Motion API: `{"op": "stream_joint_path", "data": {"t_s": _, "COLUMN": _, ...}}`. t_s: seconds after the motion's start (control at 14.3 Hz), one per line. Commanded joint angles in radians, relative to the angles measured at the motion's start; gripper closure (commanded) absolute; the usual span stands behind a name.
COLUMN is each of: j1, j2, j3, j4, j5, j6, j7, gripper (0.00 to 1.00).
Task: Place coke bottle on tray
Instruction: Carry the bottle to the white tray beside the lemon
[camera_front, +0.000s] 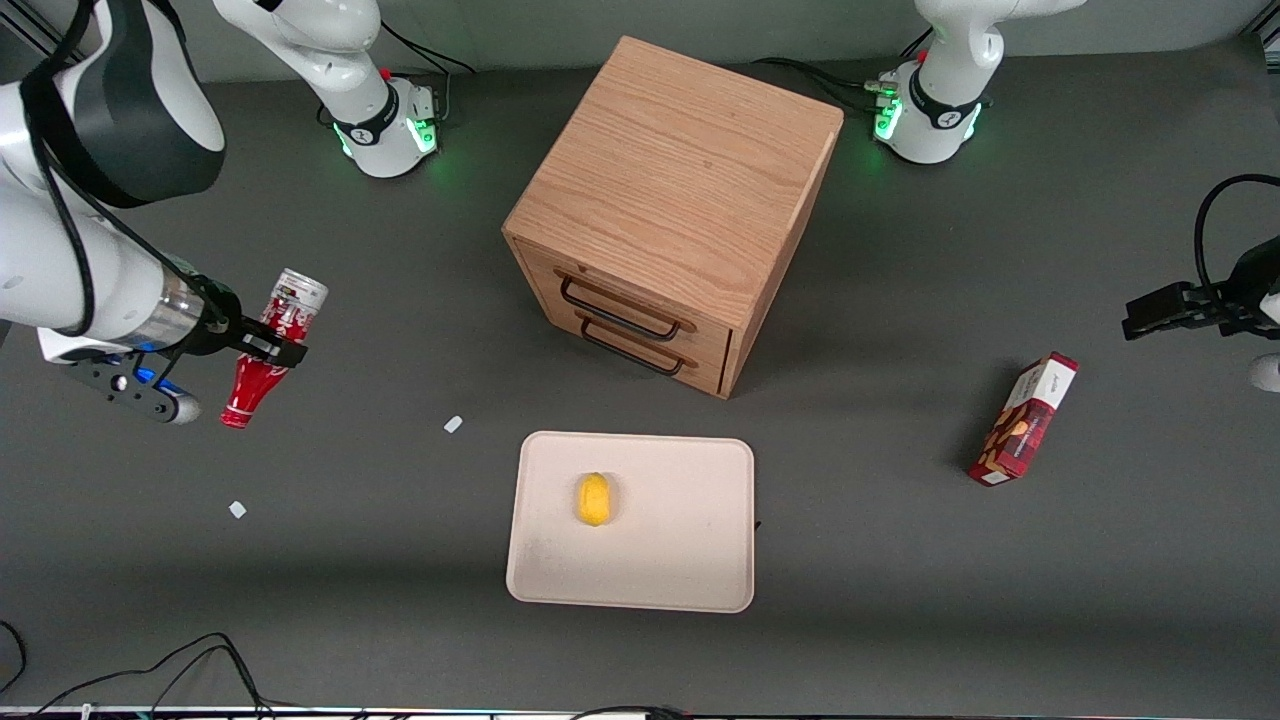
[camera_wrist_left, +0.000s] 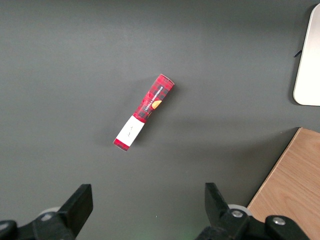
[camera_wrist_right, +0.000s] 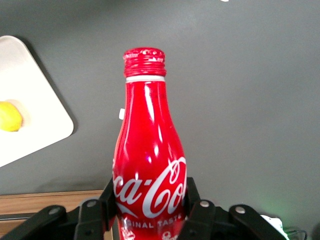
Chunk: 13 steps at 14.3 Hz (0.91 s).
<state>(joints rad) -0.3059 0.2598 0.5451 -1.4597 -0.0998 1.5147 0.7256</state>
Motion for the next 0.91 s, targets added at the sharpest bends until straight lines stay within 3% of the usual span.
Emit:
{"op": "stream_joint_path", "data": {"t_s": 0.0, "j1": 0.045, "j2": 0.136, "j3": 0.009, "j4": 0.143, "j5": -0.007, "j6": -0.036, "j7": -0.008, "gripper": 1.00}}
{"op": "stream_joint_path", "data": {"t_s": 0.21, "j1": 0.203, "j2": 0.306, "j3": -0.033, "j4": 0.249, "j5": -0.130, "j6": -0.034, "j7": -0.003, "gripper": 1.00}}
{"op": "stream_joint_path", "data": {"t_s": 0.49, "j1": 0.477, "j2": 0.534, "j3": -0.250, "j4": 0.455, "j5": -0.139, "j6": 0.023, "j7": -0.046, "gripper": 1.00}}
{"op": "stream_joint_path", "data": {"t_s": 0.84, "j1": 0.536, "j2": 0.662, "j3": -0.280, "j4": 0.455, "j5": -0.139, "j6": 0.309, "j7": -0.080, "gripper": 1.00}}
